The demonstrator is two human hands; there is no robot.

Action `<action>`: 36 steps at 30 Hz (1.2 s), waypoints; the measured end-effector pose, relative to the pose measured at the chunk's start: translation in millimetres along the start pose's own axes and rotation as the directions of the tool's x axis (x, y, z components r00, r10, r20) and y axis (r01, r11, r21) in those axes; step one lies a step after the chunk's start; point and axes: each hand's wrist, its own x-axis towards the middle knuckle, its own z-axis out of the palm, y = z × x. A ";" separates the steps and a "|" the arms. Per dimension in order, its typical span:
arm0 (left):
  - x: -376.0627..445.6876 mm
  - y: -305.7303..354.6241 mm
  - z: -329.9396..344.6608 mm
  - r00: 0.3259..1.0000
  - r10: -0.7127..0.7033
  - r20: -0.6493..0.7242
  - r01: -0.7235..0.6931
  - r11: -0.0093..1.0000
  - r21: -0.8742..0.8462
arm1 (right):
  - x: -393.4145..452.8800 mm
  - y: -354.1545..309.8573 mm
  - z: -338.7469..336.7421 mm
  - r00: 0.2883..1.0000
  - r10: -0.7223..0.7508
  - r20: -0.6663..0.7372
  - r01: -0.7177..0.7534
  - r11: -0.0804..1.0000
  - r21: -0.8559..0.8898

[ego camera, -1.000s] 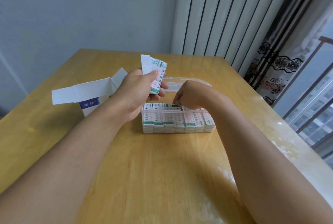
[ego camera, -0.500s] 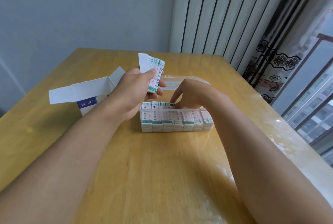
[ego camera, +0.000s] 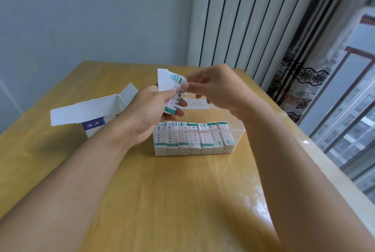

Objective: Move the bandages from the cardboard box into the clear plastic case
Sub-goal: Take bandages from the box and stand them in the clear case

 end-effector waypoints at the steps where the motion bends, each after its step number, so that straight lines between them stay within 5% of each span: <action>1: -0.6 -0.1 -0.1 1.000 -0.002 0.021 0.002 1.000 -0.010 | -0.7 -0.3 1.7 1.000 -0.010 -0.020 0.010 1.000 0.014; 9: -2.9 2.8 -2.7 0.984 -0.039 0.173 0.053 0.995 -0.079 | 0.3 -0.2 0.3 0.999 0.033 -0.023 -0.029 0.981 0.191; 19: 0.0 -0.7 -2.9 0.984 -0.094 0.152 0.125 0.970 -0.210 | 0.6 4.6 -0.7 0.998 0.063 0.001 -0.057 0.900 0.432; 36: 2.2 -6.3 -0.6 0.992 -0.035 0.123 0.045 0.996 -0.076 | 0.7 5.5 -2.1 0.994 0.104 -0.038 -0.079 0.908 0.411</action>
